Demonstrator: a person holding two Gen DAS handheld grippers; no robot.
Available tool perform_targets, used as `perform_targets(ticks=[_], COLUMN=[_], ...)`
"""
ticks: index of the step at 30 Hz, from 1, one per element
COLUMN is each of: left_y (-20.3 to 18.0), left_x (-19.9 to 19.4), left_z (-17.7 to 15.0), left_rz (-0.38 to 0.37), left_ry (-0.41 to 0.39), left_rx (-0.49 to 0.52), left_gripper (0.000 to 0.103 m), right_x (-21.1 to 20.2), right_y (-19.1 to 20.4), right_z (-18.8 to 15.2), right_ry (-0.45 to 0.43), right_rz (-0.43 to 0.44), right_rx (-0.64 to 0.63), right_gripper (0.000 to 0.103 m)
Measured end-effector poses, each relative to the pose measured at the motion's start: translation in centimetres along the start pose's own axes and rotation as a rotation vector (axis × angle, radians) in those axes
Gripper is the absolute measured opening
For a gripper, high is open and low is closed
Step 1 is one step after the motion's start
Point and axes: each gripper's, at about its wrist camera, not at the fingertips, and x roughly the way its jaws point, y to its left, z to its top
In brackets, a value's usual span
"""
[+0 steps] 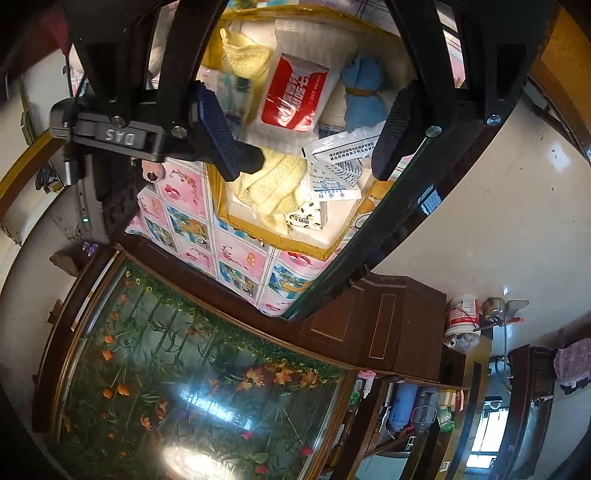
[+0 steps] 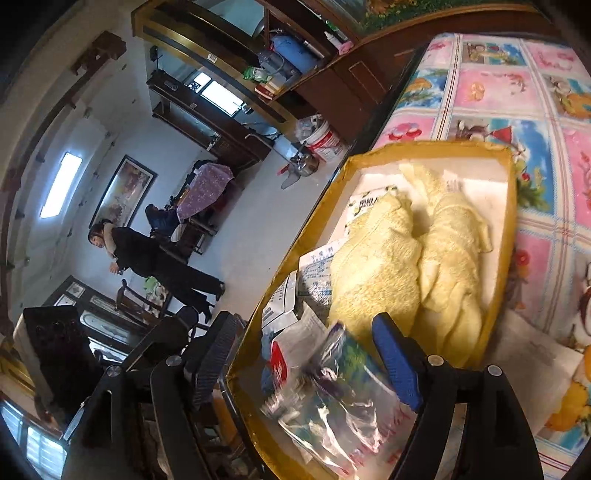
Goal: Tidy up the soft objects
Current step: 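Carry the leaflet and snack bag into the box and open both tools, then withdraw both tools from the box back over the table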
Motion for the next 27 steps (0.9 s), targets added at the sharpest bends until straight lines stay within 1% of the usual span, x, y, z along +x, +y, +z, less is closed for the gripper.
perform_targets(ticks=[2,3,4,5,7,9,11,13,16,23,27], left_y=[-0.3,-0.4,-0.4,-0.5,-0.8,-1.3,-2.1,-3.2,-5.4,-11.7,-14.4], left_x=[-0.6,-0.8,-1.0,-1.3,-1.6,-1.9,-2.1,-2.4,-2.5,-2.0,-1.7], left_z=[-0.2,-0.3,-0.3,-0.5,-0.6,-0.7,-1.0,-1.5,-2.2,-4.8,-6.3], left_rz=[0.0,0.0,-0.001,0.001,0.004,-0.003,-0.001,0.005,0.027,0.141,0.205], left_ry=[-0.006,-0.009,-0.012,-0.023,-0.029,-0.029,-0.03,-0.033,-0.033,-0.03,-0.031], left_rx=[0.0,0.0,-0.002,-0.008,-0.009,-0.006,0.015,0.046,0.114,0.321,0.42], left_gripper=[0.073,0.074,0.076,0.079,0.08,0.08,0.08,0.08,0.08,0.08,0.08], right_x=[0.4,0.4,0.1,-0.3,-1.7,-3.5,-5.4,-7.2,-9.6,-14.5,-17.9], right_y=[0.4,0.7,0.9,1.1,1.7,2.2,2.6,2.7,1.9,-1.8,-4.1], right_z=[-0.1,-0.1,-0.1,0.0,0.0,-0.1,-0.5,-1.3,-3.0,-7.1,-8.8], right_ry=[-0.007,-0.004,0.0,-0.009,-0.049,-0.082,-0.12,-0.154,-0.181,-0.213,-0.246], right_rz=[-0.01,0.015,0.054,0.066,0.081,0.068,0.024,-0.048,-0.137,-0.285,-0.358], right_rx=[-0.016,-0.027,-0.032,-0.029,-0.043,-0.071,-0.109,-0.145,-0.176,-0.179,-0.161], right_gripper=[0.08,0.08,0.079,0.079,0.079,0.079,0.079,0.08,0.08,0.08,0.08])
